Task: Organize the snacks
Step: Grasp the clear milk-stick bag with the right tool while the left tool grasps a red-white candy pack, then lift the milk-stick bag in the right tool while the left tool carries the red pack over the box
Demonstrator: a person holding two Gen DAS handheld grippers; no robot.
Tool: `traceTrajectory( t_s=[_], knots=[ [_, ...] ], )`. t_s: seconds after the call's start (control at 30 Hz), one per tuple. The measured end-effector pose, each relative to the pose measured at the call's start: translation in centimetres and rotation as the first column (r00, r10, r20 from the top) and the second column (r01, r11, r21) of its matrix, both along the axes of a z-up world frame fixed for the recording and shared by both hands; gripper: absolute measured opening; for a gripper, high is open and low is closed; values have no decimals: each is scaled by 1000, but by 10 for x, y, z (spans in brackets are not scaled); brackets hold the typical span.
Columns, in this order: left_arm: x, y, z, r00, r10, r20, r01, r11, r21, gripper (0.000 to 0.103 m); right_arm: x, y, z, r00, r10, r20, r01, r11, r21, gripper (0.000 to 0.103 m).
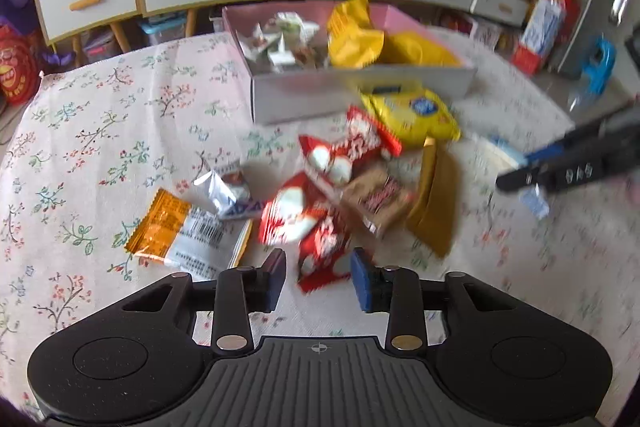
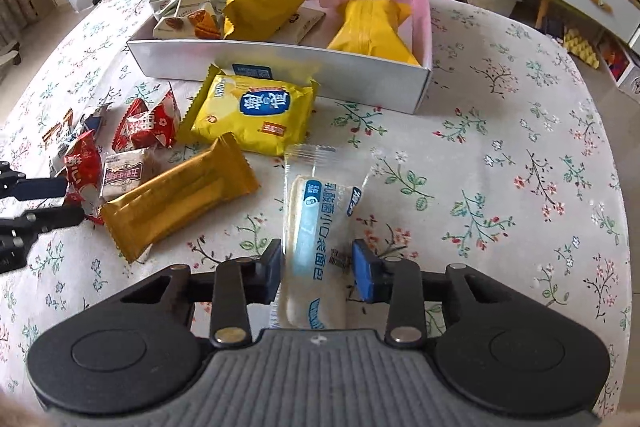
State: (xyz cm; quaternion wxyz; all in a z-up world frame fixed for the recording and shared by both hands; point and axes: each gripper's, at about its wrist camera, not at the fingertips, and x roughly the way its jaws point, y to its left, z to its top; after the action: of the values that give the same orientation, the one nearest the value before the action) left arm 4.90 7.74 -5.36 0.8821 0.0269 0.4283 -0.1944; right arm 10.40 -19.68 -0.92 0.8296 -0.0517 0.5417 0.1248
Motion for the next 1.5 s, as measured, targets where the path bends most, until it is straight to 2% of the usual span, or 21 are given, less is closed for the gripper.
traceTrajectory(
  t_s=[0.1, 0.23, 0.47, 0.6, 0.87, 0.93, 1.27, 1.5],
  knots=[
    [3, -3, 1, 1000, 28, -8, -28, 999, -17, 39, 2, -3, 1, 1000, 0, -7, 0, 1000, 9, 31],
    [15, -6, -5, 992, 108, -64, -111, 993, -42, 39, 1, -6, 2, 1000, 12, -11, -12, 1000, 12, 30],
    [27, 3, -9, 951, 280, -127, -297, 944, -145, 38, -1, -7, 0, 1000, 19, -5, -19, 1000, 13, 27],
    [30, 0, -9, 935, 331, -131, -347, 929, -128, 34, -1, -6, 0, 1000, 27, 2, -27, 1000, 12, 22],
    [30, -6, -7, 926, 351, -142, -365, 927, -88, 29, -1, -8, 1, 1000, 19, 6, -19, 1000, 23, 19],
    [31, -6, -5, 925, 350, -149, -365, 927, -91, 26, -1, -9, 1, 1000, 13, 5, -13, 1000, 27, 19],
    [26, -11, 5, 932, 332, -143, -346, 934, -90, 25, 4, -16, 6, 999, -30, -16, 32, 994, 104, 18],
    [26, -10, 15, 936, 325, -134, -341, 932, -127, 25, 10, -21, 17, 997, -79, -22, 82, 982, 169, 18]
  ],
)
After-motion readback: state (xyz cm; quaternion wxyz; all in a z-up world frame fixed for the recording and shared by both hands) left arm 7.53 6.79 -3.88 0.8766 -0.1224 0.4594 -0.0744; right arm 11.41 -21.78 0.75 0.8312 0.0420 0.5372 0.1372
